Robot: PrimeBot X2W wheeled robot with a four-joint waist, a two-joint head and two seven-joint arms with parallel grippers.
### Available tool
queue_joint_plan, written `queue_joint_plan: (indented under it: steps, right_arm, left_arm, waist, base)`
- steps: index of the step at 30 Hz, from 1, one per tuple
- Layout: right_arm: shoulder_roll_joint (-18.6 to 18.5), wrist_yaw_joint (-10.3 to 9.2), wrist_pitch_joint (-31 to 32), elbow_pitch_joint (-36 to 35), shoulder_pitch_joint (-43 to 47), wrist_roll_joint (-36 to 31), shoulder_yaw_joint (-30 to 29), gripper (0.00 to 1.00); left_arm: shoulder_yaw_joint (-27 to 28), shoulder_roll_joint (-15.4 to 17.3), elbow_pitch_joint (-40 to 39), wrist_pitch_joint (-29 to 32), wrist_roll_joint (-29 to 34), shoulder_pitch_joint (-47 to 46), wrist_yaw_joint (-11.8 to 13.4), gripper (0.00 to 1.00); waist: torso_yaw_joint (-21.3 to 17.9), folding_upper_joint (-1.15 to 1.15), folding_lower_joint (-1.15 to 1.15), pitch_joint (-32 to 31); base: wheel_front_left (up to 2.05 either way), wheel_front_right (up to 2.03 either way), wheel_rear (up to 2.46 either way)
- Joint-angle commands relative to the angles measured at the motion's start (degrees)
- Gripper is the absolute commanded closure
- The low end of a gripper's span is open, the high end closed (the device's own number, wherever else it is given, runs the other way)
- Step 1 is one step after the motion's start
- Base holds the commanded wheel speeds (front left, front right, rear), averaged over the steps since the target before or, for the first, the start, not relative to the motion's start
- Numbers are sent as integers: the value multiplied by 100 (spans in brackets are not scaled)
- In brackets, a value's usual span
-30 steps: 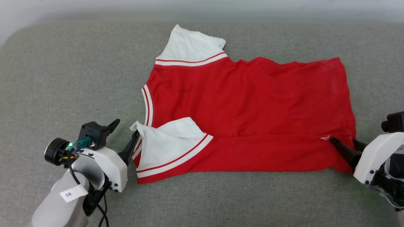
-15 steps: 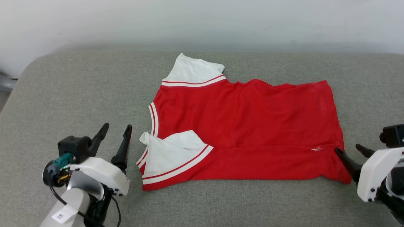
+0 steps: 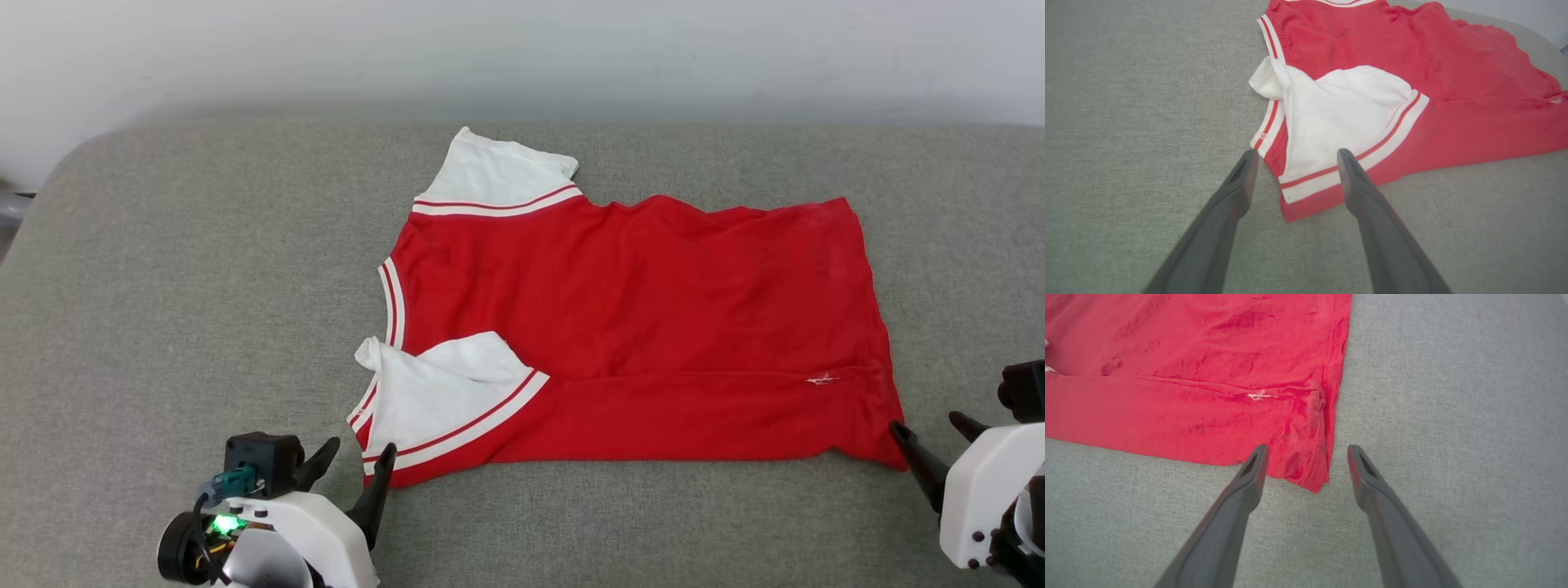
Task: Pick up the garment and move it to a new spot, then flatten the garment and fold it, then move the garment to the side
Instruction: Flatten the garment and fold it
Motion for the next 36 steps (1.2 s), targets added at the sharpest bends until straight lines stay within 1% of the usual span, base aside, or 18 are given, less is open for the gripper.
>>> queue_joint_plan:
  steps: [1,7,13,15,16,17,18,19,21,26,32,36]
  right_arm:
    - [92,-6,34,-136,120,-105,-77,0]
    - [225,-6,111,-382,178,-170,-147,0]
    - [278,-6,96,-480,144,-198,-187,0]
    - [277,-6,94,-492,148,-204,-187,0]
    - [276,-6,88,-494,150,-209,-189,0]
    - [276,-6,88,-494,150,-209,-189,0]
    - [273,-6,85,-495,148,-215,-192,0]
    - [267,-6,83,-488,144,-224,-193,0]
    - [293,-6,97,-438,130,-246,-263,0]
    - [372,-6,167,-295,56,-324,-385,0]
    - [408,-6,157,23,-127,-505,-426,0]
    - [448,-6,236,365,-258,-683,-509,0]
  left_arm:
    - [-63,48,18,104,77,69,68,0]
    - [-163,-3,301,228,190,-98,192,0]
    - [-120,-57,802,179,275,-300,329,0]
    - [-189,-73,992,271,277,-331,312,0]
    - [-243,-94,1080,329,259,-324,270,16]
    - [-243,-94,1080,329,259,-324,270,16]
    - [-295,-131,1149,401,211,-321,233,84]
    - [-365,-146,1215,484,194,-308,164,100]
    - [-437,-178,1282,542,132,-278,62,100]
    - [-346,-215,1209,239,99,-336,1,100]
    - [-284,-172,749,-170,239,-544,-56,100]
    - [-284,-138,401,-276,307,-609,-35,100]
  waist:
    - [-24,0,1,67]
    - [-99,0,1,289]
    - [-158,0,1,498]
    - [-169,0,1,540]
    - [-172,0,1,554]
    - [-172,0,1,554]
    - [-172,0,1,564]
    - [-170,0,1,568]
    - [-155,0,1,555]
    - [-71,0,1,444]
    - [68,0,1,395]
    - [179,0,1,426]
  base:
    - [0,0,0]
    - [0,0,0]
    - [0,0,0]
    - [0,0,0]
    - [0,0,0]
    - [0,0,0]
    - [0,0,0]
    - [0,0,0]
    - [0,0,0]
    - [0,0,0]
    - [0,0,0]
    - [0,0,0]
